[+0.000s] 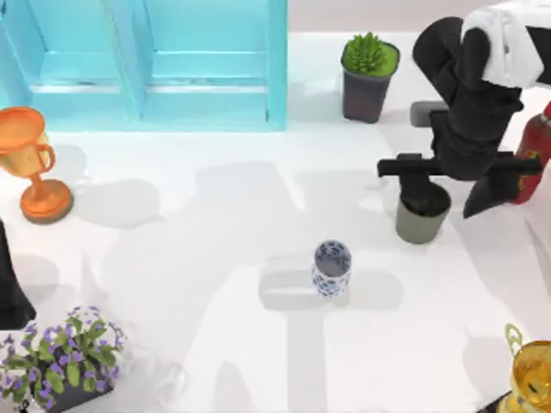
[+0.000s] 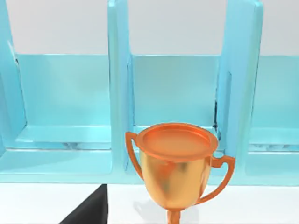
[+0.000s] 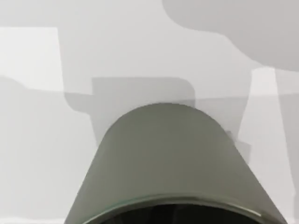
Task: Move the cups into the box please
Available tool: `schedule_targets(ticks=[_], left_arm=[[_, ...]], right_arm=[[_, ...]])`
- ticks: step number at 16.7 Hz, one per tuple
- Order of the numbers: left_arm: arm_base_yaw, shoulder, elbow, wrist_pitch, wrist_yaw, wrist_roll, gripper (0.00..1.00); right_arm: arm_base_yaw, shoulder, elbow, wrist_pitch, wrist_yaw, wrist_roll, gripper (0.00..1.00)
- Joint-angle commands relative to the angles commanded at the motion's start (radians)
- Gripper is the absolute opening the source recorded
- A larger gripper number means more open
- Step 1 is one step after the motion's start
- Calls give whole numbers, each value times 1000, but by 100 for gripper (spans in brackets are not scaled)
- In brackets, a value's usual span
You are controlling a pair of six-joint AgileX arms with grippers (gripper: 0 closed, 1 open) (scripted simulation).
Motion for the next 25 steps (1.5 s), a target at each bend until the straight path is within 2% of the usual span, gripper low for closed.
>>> schedule_targets(ticks=[5,6,16,20,25], left_arm=[[0,0,0,0,0,0,100],[0,0,0,0,0,0,100],[0,0,0,0,0,0,100],[0,0,0,0,0,0,100],[0,0,0,0,0,0,100]], right_arm=[[0,0,0,0,0,0,2],[0,0,0,0,0,0,0],[2,-6,-1,-15,-3,0,0],[-26,-54,12,-125,-11,-37,0],[-147,-126,97,-267,-9,-157,0]])
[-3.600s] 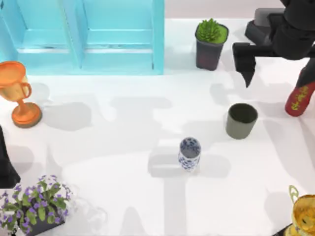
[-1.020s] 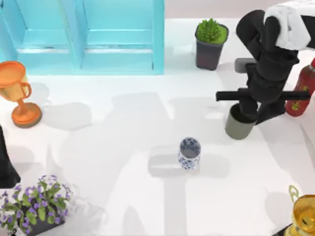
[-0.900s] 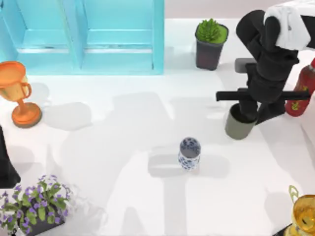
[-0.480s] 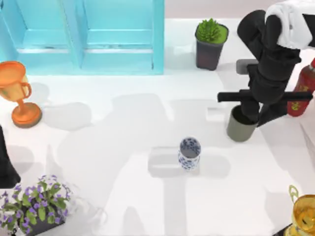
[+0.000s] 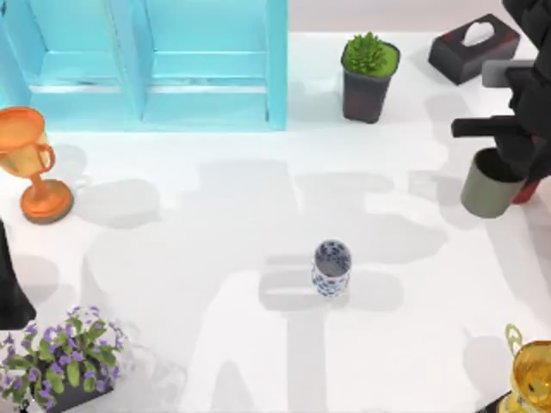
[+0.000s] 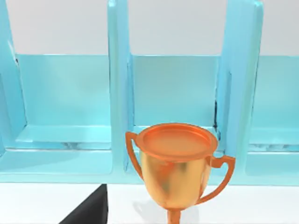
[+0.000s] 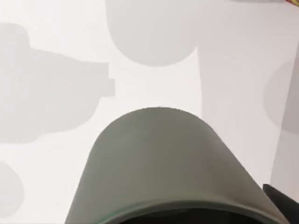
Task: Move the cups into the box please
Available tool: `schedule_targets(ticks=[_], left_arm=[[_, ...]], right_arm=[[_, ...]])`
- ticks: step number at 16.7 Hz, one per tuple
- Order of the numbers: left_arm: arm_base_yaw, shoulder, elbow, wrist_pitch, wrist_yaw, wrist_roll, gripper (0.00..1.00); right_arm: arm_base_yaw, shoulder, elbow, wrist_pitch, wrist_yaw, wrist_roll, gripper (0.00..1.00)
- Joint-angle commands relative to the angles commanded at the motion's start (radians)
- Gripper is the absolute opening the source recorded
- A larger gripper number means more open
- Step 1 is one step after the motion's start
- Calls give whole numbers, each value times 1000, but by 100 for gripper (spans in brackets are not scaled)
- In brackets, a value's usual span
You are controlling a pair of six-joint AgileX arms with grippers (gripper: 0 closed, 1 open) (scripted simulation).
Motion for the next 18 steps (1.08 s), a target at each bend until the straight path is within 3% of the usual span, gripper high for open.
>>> schedule_targets(ticks=[4,12,18], left_arm=[[0,0,0,0,0,0,100],[0,0,0,0,0,0,100],[0,0,0,0,0,0,100]], right_arm=[[-87,-29,61,-49,7,-81,0],[-136,-66,9,-78,-26,-148,0],[-432,-267,-182,-104,-84,-423,0]])
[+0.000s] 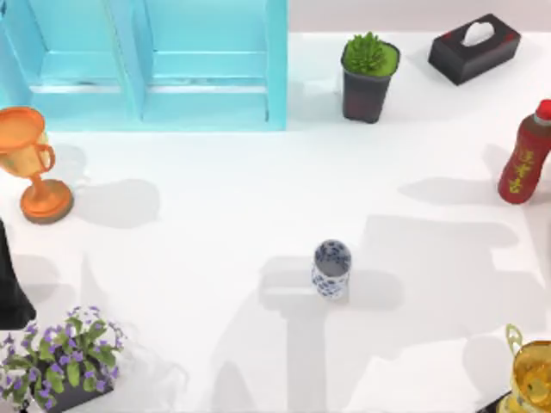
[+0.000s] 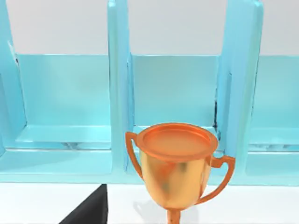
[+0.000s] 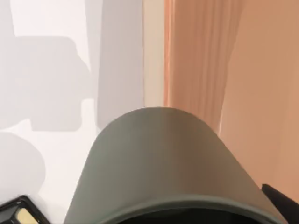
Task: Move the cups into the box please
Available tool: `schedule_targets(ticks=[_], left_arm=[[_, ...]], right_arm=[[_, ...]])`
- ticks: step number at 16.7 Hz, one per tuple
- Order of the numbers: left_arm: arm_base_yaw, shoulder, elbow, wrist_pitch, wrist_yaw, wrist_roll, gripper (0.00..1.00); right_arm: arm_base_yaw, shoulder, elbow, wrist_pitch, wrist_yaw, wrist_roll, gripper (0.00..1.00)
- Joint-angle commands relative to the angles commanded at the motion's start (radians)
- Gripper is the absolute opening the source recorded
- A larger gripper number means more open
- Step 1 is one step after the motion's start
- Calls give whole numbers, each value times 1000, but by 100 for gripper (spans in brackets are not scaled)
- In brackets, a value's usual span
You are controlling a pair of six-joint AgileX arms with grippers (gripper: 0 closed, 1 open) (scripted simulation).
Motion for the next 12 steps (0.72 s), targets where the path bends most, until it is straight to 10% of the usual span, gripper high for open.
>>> schedule_targets(ticks=[12], left_arm=[[0,0,0,0,0,0,100]], right_arm=[[-420,-266,-193,51,131,-429,0]])
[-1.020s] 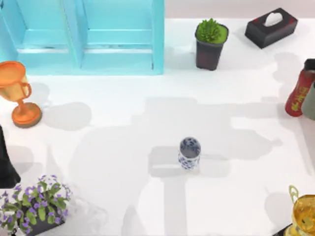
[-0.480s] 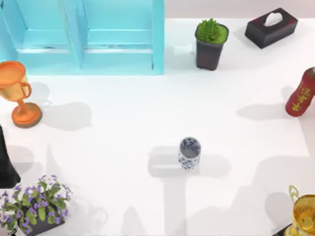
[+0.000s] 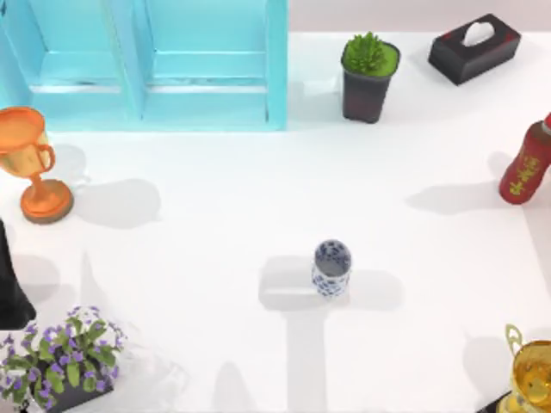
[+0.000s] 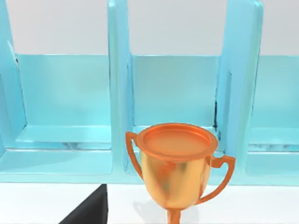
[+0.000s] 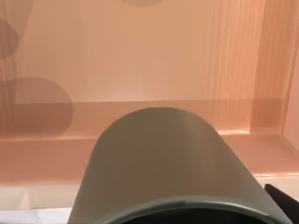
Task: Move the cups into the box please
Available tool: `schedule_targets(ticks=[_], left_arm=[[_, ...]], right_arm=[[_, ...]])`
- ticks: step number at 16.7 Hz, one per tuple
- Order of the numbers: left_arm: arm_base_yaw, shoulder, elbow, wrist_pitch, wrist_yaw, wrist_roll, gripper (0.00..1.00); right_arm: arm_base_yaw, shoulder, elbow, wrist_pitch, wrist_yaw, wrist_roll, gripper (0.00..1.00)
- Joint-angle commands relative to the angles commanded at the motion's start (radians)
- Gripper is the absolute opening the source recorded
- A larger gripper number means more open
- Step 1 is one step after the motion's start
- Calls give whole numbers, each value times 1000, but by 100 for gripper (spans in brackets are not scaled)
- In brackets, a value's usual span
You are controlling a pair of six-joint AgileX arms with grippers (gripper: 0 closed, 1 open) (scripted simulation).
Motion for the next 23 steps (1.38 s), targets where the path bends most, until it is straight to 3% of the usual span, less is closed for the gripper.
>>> schedule_targets(ticks=[20,23], left_arm=[[0,0,0,0,0,0,100],[0,0,0,0,0,0,100]], right_arm=[[22,5,-252,256,1,22,0],[22,5,-252,256,1,22,23]])
